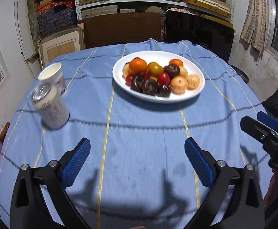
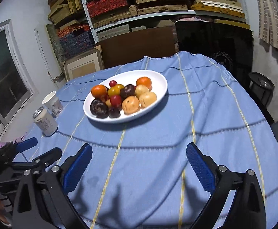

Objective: Organize fruits

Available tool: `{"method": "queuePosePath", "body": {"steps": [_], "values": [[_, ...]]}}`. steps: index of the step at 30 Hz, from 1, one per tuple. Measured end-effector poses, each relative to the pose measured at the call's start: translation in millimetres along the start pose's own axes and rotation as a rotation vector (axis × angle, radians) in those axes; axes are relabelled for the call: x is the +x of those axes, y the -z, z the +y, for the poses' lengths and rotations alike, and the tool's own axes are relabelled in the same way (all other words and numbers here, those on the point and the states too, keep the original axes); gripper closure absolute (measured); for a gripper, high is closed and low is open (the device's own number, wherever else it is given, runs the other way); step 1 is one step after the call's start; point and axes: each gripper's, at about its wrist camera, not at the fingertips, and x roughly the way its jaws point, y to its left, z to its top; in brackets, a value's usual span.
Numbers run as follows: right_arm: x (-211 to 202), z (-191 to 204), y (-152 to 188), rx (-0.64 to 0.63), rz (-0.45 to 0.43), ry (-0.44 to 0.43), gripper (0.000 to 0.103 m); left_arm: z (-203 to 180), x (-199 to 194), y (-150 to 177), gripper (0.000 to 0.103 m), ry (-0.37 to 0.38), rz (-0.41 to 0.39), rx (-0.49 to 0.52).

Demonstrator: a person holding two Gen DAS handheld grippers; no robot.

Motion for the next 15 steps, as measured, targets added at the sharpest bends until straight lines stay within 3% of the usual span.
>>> {"method": "queuePosePath", "body": {"steps": [5,15], "values": [[-8.3,8.6,17.2,-0.012,0.012,0.005,0.003,6.5,-17.0,21.3,0.005,-0.003,0.002,-0.017],[-16.4,17.1,27.0,-0.032,0.011,0.031,0.003,8.2,-24.8,26.5,0.005,-0.011,0.006,-0.029]]}}
